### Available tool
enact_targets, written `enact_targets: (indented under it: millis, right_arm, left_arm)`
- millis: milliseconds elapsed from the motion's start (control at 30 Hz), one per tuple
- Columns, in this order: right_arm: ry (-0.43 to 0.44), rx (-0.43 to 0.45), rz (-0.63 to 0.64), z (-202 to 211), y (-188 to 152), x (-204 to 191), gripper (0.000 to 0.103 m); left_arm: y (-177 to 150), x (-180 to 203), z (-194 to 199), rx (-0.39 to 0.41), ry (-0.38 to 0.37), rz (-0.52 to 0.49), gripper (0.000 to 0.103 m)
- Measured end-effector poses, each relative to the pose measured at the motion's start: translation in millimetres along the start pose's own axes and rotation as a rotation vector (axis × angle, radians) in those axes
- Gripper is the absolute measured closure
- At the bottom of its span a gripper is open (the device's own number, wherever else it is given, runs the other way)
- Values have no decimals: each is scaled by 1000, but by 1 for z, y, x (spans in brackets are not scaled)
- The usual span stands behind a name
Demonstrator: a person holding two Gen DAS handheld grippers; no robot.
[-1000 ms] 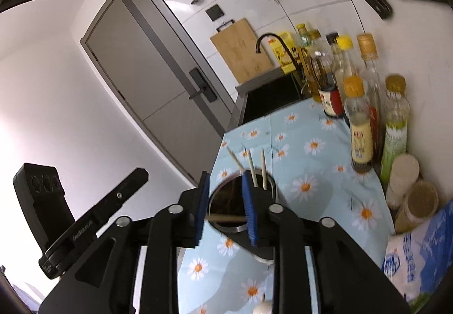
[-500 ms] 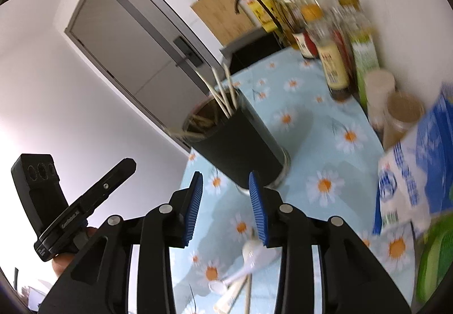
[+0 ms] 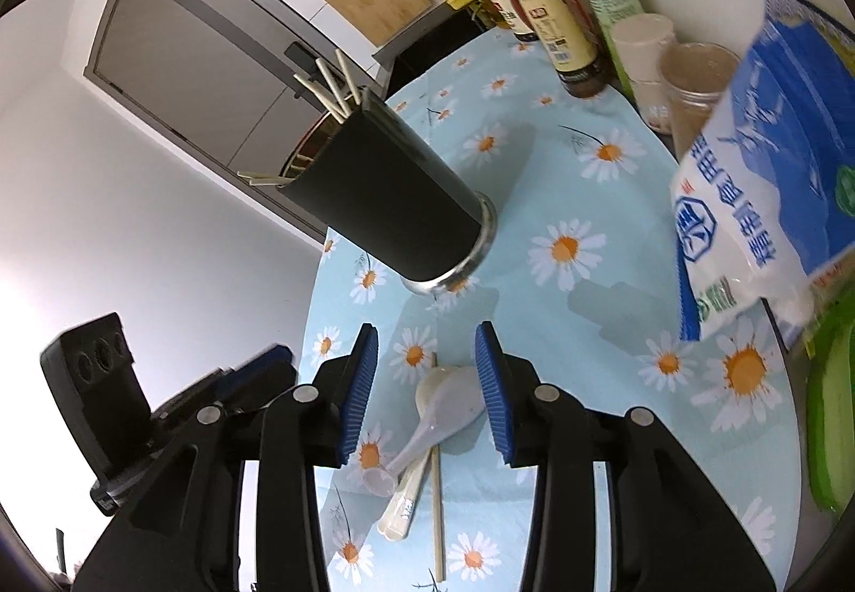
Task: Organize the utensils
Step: 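Move both open grippers down to the spoons on the table, then close the left gripper on a white spoon handle while the right gripper approaches a cream spoon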
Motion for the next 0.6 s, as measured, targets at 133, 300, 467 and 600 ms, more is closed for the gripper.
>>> enact_targets:
  millis: [133, 300, 467, 600]
  right_arm:
    - [-2, 2, -8, 5, -2, 8, 64]
    - [0, -7, -7, 10, -2, 17, 64]
    - [3, -28, -10, 15, -1, 26, 64]
    - [11, -38, -23, 17, 4, 32, 64]
  left_arm:
    - [-14, 15, -17, -77, -40, -46, 76]
    - [-40, 27, -47, -233, -64, -94, 76]
    - [-53, 26, -66, -323, -52, -94, 76]
    - [-62, 24, -76, -389, -41, -92, 76]
Point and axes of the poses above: each gripper's, at about its wrist camera, not at the fingertips, and z roughly against the way its jaws point, x to its right, y to its top, the point moved 10 cm from there along -z, roughly the way its jaws point, and after that the axes turned 14 degrees about -z, right-handed, at the moved point
